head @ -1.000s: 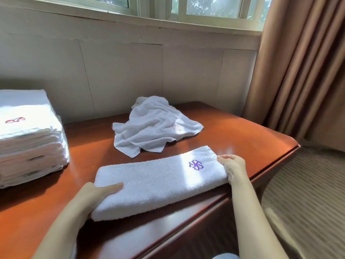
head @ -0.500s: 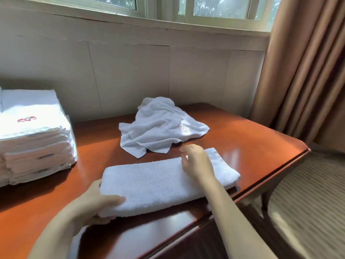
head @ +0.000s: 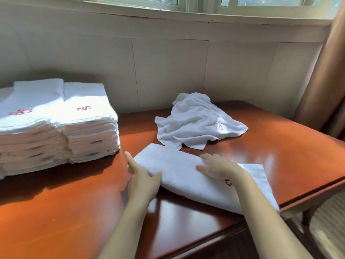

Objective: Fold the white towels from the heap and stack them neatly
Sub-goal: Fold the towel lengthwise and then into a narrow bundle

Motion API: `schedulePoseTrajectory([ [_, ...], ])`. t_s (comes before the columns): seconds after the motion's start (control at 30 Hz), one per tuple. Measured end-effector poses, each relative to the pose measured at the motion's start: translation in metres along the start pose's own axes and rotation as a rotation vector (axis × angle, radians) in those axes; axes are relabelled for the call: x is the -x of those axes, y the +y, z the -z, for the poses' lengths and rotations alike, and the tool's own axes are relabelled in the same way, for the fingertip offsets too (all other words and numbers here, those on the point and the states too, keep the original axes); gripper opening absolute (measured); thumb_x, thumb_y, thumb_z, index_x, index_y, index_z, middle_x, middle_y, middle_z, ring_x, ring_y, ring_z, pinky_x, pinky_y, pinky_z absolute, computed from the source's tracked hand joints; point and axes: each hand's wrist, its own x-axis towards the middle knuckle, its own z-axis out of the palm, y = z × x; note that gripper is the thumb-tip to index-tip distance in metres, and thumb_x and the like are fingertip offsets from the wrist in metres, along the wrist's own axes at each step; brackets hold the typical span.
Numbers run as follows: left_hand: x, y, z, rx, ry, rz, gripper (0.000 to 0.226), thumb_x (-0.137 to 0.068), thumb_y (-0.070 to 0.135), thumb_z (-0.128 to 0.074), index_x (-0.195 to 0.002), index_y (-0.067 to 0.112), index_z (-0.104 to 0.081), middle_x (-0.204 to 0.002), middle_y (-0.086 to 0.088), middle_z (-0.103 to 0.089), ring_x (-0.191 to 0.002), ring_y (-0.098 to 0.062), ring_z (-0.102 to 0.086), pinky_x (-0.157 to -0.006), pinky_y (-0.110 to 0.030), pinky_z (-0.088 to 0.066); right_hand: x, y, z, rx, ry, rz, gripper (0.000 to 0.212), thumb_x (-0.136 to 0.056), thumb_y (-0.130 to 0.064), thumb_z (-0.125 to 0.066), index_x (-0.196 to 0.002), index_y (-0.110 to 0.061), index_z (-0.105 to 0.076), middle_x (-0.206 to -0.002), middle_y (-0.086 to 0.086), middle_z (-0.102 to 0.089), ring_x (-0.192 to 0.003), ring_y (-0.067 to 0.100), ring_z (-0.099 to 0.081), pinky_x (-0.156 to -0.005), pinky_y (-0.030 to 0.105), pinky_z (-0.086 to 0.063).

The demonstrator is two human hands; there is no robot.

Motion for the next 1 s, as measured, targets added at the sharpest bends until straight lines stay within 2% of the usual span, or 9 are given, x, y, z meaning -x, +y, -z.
schedulePoseTrajectory([
  [0.1,-0.014,-0.001,0.006,0.024,0.144,-0.050,0.093,-0.090,0.012,-0.054,-0.150,0.033,0.014,-0.101,-0.010,-0.065,-0.099,-0.037,-0.060,-0.081,-0.037,-0.043,0.008,-0.002,0.007,0.029,-0.097,0.035,0.063,-0.094,-0.052,-0.042,-0.149,-0.034,-0.018,-0.148,0.000,-0.038,-0.131,0.022,-0.040,-0.097,0.032,-0.033],
  [0.2,-0.028,-0.009,0.011,0.044,0.145,-0.056,0.065,-0.094,0.016,-0.045,-0.151,0.030,-0.016,-0.124,-0.014,-0.062,-0.111,-0.035,-0.057,-0.089,-0.036,-0.040,0.018,-0.001,0.013,-0.062,-0.241,0.088,0.061,-0.093,-0.052,-0.047,-0.147,-0.043,-0.020,-0.146,-0.009,-0.041,-0.128,0.016,-0.045,-0.091,0.026,-0.033],
  [0.33,-0.027,-0.012,0.012,0.143,-0.098,-0.058,0.059,-0.092,0.020,-0.054,-0.146,0.026,-0.032,-0.131,0.003,-0.049,-0.119,-0.025,-0.052,-0.100,-0.036,-0.045,0.017,0.006,0.008,-0.385,-0.220,0.130,0.049,-0.094,-0.034,-0.053,-0.140,-0.040,-0.038,-0.101,-0.004,-0.053,-0.087,0.014,-0.056,-0.084,0.027,-0.048],
  [0.47,-0.013,-0.010,0.014,0.086,-0.527,-0.078,0.055,-0.083,0.019,-0.070,-0.132,0.032,-0.047,-0.125,0.007,-0.054,-0.107,-0.010,-0.059,-0.084,-0.019,-0.047,0.013,0.010,-0.002,-0.603,-0.185,0.170,0.052,-0.091,-0.022,-0.060,-0.135,-0.043,-0.044,-0.094,-0.002,-0.053,-0.074,0.006,-0.053,-0.071,0.018,-0.045],
  [0.57,-0.010,-0.009,0.016,0.194,-0.568,-0.081,0.045,-0.082,0.006,-0.070,-0.117,0.032,-0.055,-0.115,-0.007,-0.065,-0.096,-0.016,-0.065,-0.088,-0.031,-0.055,0.013,0.012,-0.005,-0.836,-0.315,0.215,0.052,-0.090,-0.014,-0.060,-0.127,-0.049,-0.051,-0.120,-0.006,-0.052,-0.099,0.002,-0.062,-0.087,0.023,-0.051],
  [0.63,-0.012,-0.009,0.022,0.249,-0.538,-0.082,0.050,-0.078,0.000,-0.070,-0.116,0.030,-0.056,-0.116,-0.007,-0.064,-0.101,-0.019,-0.065,-0.094,-0.037,-0.052,0.013,0.008,-0.009,-0.931,-0.367,0.253,0.053,-0.088,-0.005,-0.060,-0.124,-0.043,-0.056,-0.131,-0.009,-0.049,-0.105,-0.004,-0.060,-0.083,0.019,-0.052],
  [0.83,-0.016,-0.012,0.055,0.268,-0.469,-0.071,0.074,-0.066,-0.002,-0.075,-0.134,0.017,-0.052,-0.129,0.003,-0.055,-0.108,-0.003,-0.059,-0.087,-0.016,-0.047,0.014,-0.022,-0.020,-1.014,-0.438,0.358,0.066,-0.081,0.008,-0.062,-0.132,-0.033,-0.053,-0.130,-0.018,-0.056,-0.113,0.003,-0.060,-0.093,0.024,-0.050],
  [0.9,-0.010,-0.010,0.071,0.287,-0.437,-0.103,0.073,-0.066,-0.003,-0.076,-0.132,0.017,-0.053,-0.127,0.007,-0.054,-0.098,0.012,-0.058,-0.076,-0.006,-0.045,0.017,-0.032,-0.014,-1.028,-0.416,0.395,0.071,-0.078,0.011,-0.063,-0.133,-0.033,-0.051,-0.130,-0.020,-0.056,-0.116,0.002,-0.058,-0.098,0.027,-0.048],
  [1.0,-0.001,-0.003,0.098,0.444,-0.422,-0.123,0.077,-0.055,0.002,-0.076,-0.128,0.018,-0.056,-0.121,0.014,-0.057,-0.096,0.011,-0.061,-0.078,-0.012,-0.049,0.025,-0.050,0.005,-1.118,-0.373,0.484,0.074,-0.069,0.013,-0.068,-0.128,-0.031,-0.057,-0.130,-0.016,-0.059,-0.119,0.005,-0.057,-0.096,0.027,-0.049],
])
